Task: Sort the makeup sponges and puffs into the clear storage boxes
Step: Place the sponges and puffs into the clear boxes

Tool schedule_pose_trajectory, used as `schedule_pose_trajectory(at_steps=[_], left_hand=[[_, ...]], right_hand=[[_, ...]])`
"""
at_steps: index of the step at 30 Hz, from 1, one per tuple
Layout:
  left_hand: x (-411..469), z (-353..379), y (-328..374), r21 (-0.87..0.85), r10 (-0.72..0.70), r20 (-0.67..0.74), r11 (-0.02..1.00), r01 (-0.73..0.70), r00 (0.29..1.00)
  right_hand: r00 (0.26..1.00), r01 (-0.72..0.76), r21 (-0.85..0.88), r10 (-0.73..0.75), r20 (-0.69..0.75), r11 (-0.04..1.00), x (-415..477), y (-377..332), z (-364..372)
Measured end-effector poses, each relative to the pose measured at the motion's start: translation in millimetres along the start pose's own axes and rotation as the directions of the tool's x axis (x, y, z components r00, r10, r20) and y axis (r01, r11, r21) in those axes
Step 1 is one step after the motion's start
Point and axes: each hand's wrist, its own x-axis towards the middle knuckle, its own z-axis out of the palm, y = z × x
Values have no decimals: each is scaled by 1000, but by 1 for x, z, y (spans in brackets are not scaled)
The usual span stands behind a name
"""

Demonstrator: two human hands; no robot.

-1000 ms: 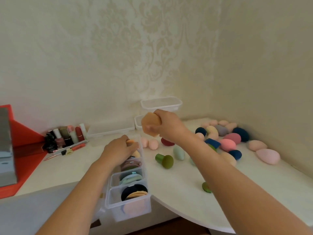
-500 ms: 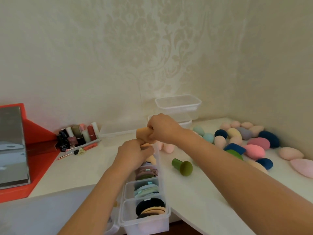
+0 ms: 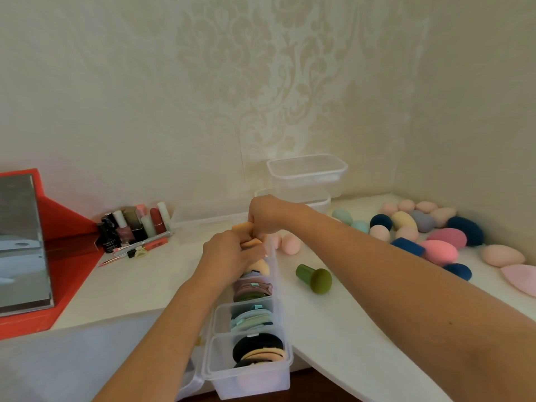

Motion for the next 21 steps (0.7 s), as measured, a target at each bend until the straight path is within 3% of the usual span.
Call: schedule_pose_trajectory(at_steps=[3, 14, 18, 21], left_hand=[[0, -1, 1, -50, 23, 12, 998, -22, 1000], [0, 0, -3, -7, 31, -40, 999, -31, 999], [0, 1, -1, 41, 38, -51, 999, -35, 998], [1, 1, 0, -49, -11, -83, 999, 7, 997]], right_hand=[[999, 46, -79, -47, -12, 996, 7, 0, 6], [994, 73, -117, -82, -71, 990, 12, 0, 20], [996, 90, -125, -89, 10, 988, 25, 6, 28], [982, 139, -98, -124, 141, 985, 30, 10, 23]])
